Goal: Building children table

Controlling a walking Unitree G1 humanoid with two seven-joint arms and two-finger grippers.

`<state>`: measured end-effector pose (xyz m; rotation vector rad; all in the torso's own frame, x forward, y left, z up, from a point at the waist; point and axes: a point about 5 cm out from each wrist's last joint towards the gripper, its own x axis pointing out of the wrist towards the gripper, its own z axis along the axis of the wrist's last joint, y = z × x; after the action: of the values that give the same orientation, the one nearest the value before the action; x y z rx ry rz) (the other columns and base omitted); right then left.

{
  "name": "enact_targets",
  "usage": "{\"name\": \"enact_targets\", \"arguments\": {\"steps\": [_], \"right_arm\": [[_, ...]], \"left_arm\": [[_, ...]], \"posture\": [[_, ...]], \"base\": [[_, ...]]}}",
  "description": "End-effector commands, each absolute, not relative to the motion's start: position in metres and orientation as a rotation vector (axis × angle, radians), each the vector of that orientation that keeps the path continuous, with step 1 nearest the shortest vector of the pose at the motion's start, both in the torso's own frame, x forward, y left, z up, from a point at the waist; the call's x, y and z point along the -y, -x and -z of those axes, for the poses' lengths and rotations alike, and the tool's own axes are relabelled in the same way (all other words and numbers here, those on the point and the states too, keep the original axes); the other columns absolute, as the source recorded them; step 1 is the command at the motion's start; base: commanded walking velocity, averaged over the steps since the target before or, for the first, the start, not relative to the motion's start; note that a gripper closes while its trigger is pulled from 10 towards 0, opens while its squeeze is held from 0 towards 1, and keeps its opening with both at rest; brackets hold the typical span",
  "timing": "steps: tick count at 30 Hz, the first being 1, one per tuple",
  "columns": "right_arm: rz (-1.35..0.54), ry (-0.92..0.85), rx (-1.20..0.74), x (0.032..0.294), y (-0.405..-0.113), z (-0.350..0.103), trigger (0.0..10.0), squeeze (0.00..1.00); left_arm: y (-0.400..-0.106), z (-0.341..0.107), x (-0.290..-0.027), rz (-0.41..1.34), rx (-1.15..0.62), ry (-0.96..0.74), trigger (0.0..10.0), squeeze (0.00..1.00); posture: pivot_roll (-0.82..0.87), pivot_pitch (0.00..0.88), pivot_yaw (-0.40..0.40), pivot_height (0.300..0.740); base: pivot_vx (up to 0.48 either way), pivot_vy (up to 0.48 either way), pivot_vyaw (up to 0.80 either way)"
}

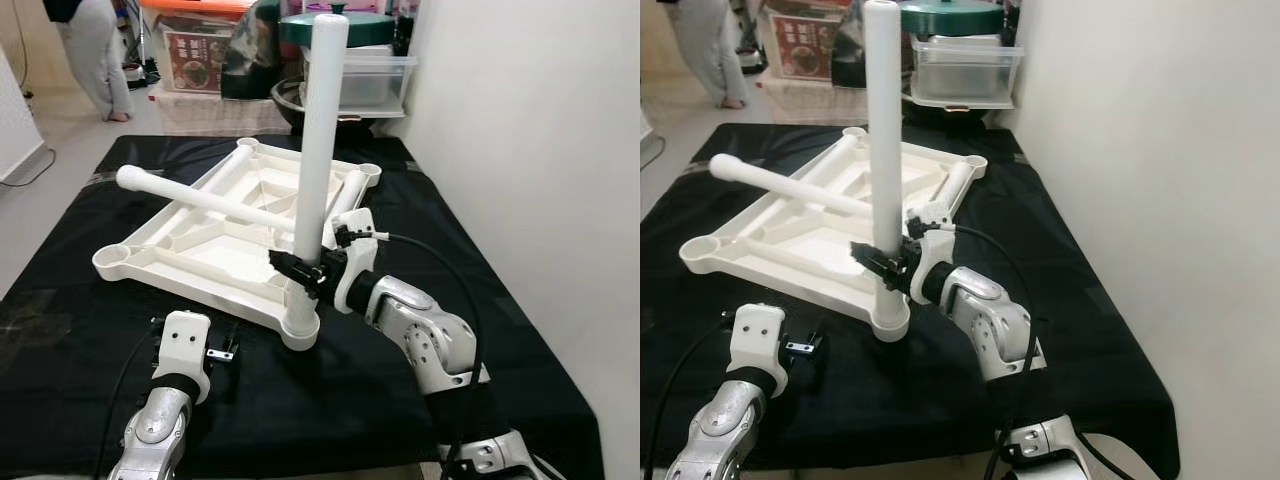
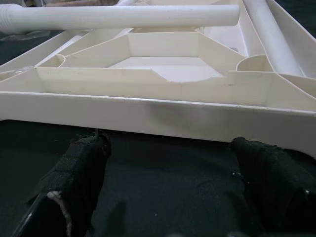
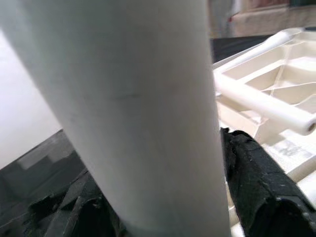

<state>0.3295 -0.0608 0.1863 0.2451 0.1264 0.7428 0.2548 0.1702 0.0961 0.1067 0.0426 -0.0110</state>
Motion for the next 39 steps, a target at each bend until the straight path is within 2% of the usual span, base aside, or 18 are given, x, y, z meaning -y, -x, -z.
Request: {"name": "enact_targets", "arguments": {"steps": [1,5,6,7,8,9,13,14,17,18,21,22,24,25,28,37,38,39], "right_arm": [[-0.625,-0.262,-0.102,0.076,-0.337,-0.187,0.0,0.0],[-0.317,-0.285,-0.123,0.104,-0.348,-0.178,0.0,0.0],[-0.146,-0.274,-0.139,0.119,-0.352,-0.172,0.0,0.0],[-0.146,-0.274,-0.139,0.119,-0.352,-0.172,0.0,0.0],[0.055,-0.265,-0.201,0.14,-0.351,-0.157,0.0,0.0],[0.336,-0.188,-0.299,0.173,-0.34,-0.133,0.0,0.0],[0.386,-0.161,-0.318,0.18,-0.336,-0.128,0.0,0.0],[0.377,-0.155,-0.323,0.181,-0.333,-0.127,9.6,0.0],[0.295,-0.187,-0.342,0.172,-0.332,-0.125,9.6,0.0],[0.04,-0.272,-0.265,0.146,-0.331,-0.137,10.0,0.59],[-0.027,-0.298,-0.226,0.138,-0.331,-0.143,10.0,0.59],[-0.14,-0.304,-0.194,0.128,-0.333,-0.153,10.0,1.0],[-0.221,-0.305,-0.179,0.12,-0.336,-0.159,10.0,1.0],[-0.33,-0.32,-0.163,0.113,-0.339,-0.167,10.0,0.0],[-0.572,-0.278,-0.074,0.105,-0.343,-0.188,10.0,0.0],[-0.78,-0.16,-0.002,0.1,-0.351,-0.197,10.0,0.0],[-0.778,-0.166,0.013,0.098,-0.352,-0.198,6.9,0.0],[-0.776,-0.17,0.023,0.097,-0.353,-0.198,6.9,0.0]], "left_arm": [[-0.256,-0.095,-0.17,0.024,-0.052,-0.123,10.0,0.0],[-0.259,-0.096,-0.167,0.034,-0.048,-0.122,10.0,0.0],[-0.259,-0.096,-0.167,0.036,-0.048,-0.122,10.0,0.0],[-0.259,-0.096,-0.167,0.036,-0.048,-0.122,10.0,0.0],[-0.258,-0.095,-0.166,0.038,-0.051,-0.123,10.0,0.0],[-0.257,-0.093,-0.166,0.04,-0.054,-0.123,10.0,0.0],[-0.257,-0.093,-0.166,0.04,-0.054,-0.123,10.0,0.0],[-0.257,-0.093,-0.166,0.04,-0.055,-0.123,10.0,0.0],[-0.257,-0.093,-0.166,0.042,-0.057,-0.123,10.0,0.0],[-0.257,-0.092,-0.165,0.05,-0.06,-0.125,10.0,0.0],[-0.257,-0.092,-0.164,0.053,-0.06,-0.126,10.0,0.0],[-0.258,-0.092,-0.164,0.057,-0.059,-0.127,10.0,0.0],[-0.259,-0.092,-0.163,0.059,-0.058,-0.127,10.0,0.0],[-0.26,-0.093,-0.163,0.06,-0.056,-0.128,10.0,0.0],[-0.26,-0.093,-0.165,0.052,-0.054,-0.13,10.0,0.0],[-0.259,-0.093,-0.166,0.032,-0.05,-0.125,10.0,0.0],[-0.259,-0.093,-0.166,0.03,-0.049,-0.124,10.0,0.0],[-0.259,-0.093,-0.166,0.029,-0.049,-0.124,10.0,0.0]], "posture": [[0.02,0.0,-0.056,0.74],[0.01,0.0,-0.052,0.74],[0.01,0.0,-0.052,0.74],[0.01,0.0,-0.052,0.74],[0.01,0.0,-0.05,0.74],[0.01,0.0,-0.05,0.74],[0.01,0.0,-0.05,0.74],[0.01,0.0,-0.051,0.74],[0.0,0.0,-0.047,0.74],[-0.01,0.0,-0.038,0.74],[-0.01,0.0,-0.038,0.74],[-0.01,0.0,-0.032,0.74],[-0.01,0.0,-0.032,0.74],[-0.01,0.0,-0.039,0.74],[0.0,0.0,-0.046,0.74],[0.02,0.0,-0.073,0.74],[0.03,0.0,-0.082,0.74],[0.03,0.0,-0.082,0.74]], "base": [[0.0,0.0,0.0],[0.0,0.0,0.0],[0.0,0.0,0.0],[0.0,0.0,0.0],[0.0,0.0,0.0],[0.0,0.0,0.0],[0.0,0.0,0.0],[0.0,0.0,0.0],[0.0,0.0,0.0],[0.0,0.0,0.0],[0.0,0.0,0.0],[0.0,0.0,0.0],[0.0,0.0,0.0],[0.0,0.0,0.0],[0.0,0.0,0.0],[0.0,0.0,0.0],[0.0,0.0,0.0],[0.0,0.0,0.0]]}}
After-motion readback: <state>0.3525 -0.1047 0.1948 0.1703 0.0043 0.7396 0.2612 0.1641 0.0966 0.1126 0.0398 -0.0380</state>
